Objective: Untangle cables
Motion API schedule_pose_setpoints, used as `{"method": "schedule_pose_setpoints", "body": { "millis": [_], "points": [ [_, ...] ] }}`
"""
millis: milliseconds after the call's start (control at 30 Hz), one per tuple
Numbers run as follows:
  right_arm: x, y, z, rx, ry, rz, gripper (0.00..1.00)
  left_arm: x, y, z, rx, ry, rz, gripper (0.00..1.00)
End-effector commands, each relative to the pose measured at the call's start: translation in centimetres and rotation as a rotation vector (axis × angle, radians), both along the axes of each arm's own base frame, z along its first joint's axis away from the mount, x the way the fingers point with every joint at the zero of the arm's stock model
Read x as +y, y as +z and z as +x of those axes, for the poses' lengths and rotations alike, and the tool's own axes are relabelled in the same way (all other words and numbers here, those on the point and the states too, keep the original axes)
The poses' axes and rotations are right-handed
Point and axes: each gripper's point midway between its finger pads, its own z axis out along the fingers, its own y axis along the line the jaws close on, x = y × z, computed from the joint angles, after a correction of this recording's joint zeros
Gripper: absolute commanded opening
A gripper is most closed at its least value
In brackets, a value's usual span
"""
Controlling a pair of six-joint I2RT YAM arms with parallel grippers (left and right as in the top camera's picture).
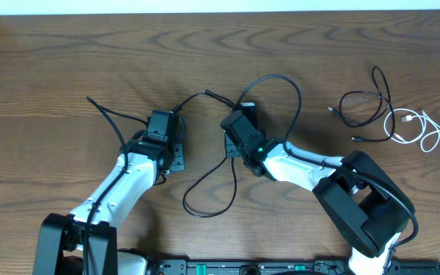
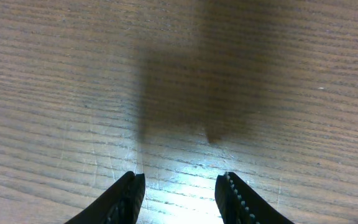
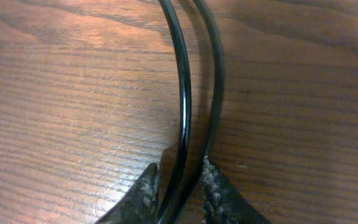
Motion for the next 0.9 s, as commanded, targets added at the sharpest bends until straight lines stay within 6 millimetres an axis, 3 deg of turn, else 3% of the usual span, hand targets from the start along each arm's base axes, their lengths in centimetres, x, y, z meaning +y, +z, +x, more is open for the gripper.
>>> {"method": "schedule_pose_setpoints", "body": {
  "millis": [0, 200, 233, 367, 400, 500, 533, 633, 667, 867],
  "points": [
    [-1.2, -4.1, -2.8, 0.120, 0.025, -0.063, 0.29, 0.6, -0.5, -0.4, 0.018, 0.017, 0.022, 0.43],
    [-1.4, -4.9, -4.6, 0.279, -0.047, 0.035, 0.43, 0.6, -0.5, -0.4, 0.017, 0.017, 0.022, 0.43],
    [-1.1, -4.9, -4.8, 0.295, -0.038, 0.054, 0.50, 0.6, -0.5, -0.4, 0.017, 0.017, 0.022, 0.43],
    [0.9, -4.4, -5.6, 0.348, 0.027, 0.157, 0.95, 0.6, -0.5, -0.4, 0.018, 0.017, 0.022, 0.43],
    [1.1, -4.3, -5.7, 0.357, 0.034, 0.166, 0.99, 0.6, -0.5, -0.4, 0.018, 0.016, 0.022, 0.43],
    [0.6, -4.7, -6.5, 0.392, 0.030, 0.145, 0.99, 0.6, -0.5, -0.4, 0.018, 0.017, 0.022, 0.43],
    [0.2, -5.0, -6.9, 0.412, 0.021, 0.130, 0.93, 0.6, -0.5, -0.4, 0.018, 0.017, 0.022, 0.43],
    [-1.1, -5.6, -8.1, 0.486, -0.081, 0.107, 0.57, 0.6, -0.5, -0.4, 0.018, 0.017, 0.022, 0.43],
    [-1.5, -5.8, -8.4, 0.504, -0.124, 0.099, 0.52, 0.6, -0.5, -0.4, 0.018, 0.017, 0.022, 0.43],
    [-2.4, -6.3, -8.5, 0.467, -0.216, 0.045, 0.45, 0.6, -0.5, -0.4, 0.018, 0.017, 0.022, 0.43]
  ]
}}
